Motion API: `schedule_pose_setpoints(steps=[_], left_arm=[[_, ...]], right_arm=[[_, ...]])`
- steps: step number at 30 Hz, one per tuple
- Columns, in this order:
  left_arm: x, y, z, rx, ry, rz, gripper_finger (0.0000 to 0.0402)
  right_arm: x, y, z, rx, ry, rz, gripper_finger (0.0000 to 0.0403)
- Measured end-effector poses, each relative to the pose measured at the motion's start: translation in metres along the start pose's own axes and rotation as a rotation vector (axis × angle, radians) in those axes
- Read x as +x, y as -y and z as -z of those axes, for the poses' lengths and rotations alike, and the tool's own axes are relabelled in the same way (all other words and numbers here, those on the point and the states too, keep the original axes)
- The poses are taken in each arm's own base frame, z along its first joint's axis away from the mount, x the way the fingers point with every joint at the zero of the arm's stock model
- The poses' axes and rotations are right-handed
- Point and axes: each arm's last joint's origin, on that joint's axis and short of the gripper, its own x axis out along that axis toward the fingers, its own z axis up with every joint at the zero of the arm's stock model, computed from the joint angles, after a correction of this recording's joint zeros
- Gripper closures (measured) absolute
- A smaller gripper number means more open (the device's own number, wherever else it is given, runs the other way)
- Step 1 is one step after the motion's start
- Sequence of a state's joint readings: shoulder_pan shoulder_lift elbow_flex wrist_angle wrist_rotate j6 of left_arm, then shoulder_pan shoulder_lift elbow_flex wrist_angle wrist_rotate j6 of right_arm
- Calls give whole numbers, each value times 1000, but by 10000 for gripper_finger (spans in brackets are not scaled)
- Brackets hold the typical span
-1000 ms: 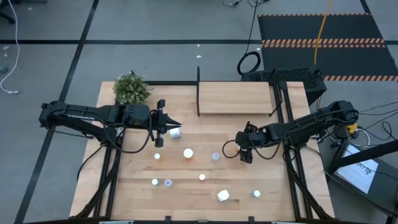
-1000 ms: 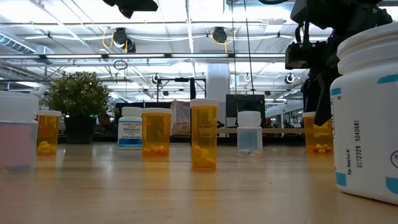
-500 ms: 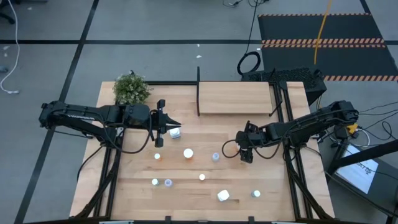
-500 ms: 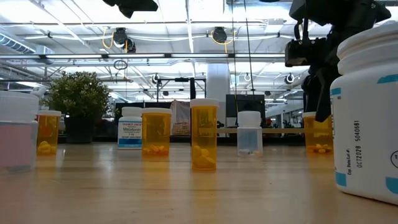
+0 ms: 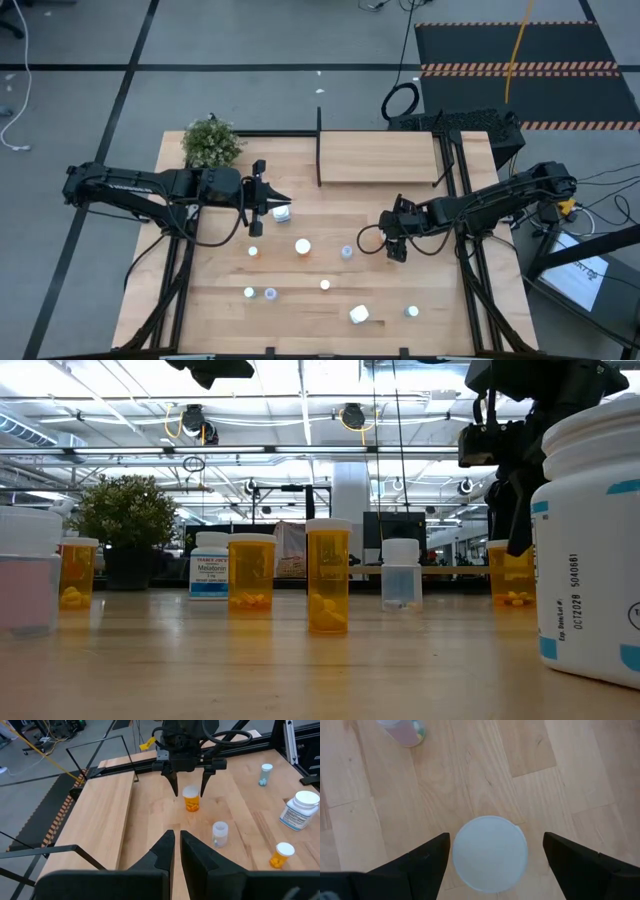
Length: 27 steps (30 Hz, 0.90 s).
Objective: Pick and place medicine bottles onto shelf by color
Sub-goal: Put the right large orange pill bottle on the shelf
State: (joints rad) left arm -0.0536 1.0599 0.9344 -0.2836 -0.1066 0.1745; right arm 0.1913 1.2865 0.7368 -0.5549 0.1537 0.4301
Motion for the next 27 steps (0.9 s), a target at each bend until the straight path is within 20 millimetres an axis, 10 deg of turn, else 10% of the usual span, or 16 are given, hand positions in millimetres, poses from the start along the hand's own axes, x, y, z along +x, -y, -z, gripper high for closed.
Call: schedule_pose_setpoints(steps=[14,27], left_arm=[[0,0,0,1,0,0,369],[0,0,-2,0,19,-3,369]], right_arm=[[0,0,0,-9,0,-2,203],[-12,3,-18,19,34,-1,167]])
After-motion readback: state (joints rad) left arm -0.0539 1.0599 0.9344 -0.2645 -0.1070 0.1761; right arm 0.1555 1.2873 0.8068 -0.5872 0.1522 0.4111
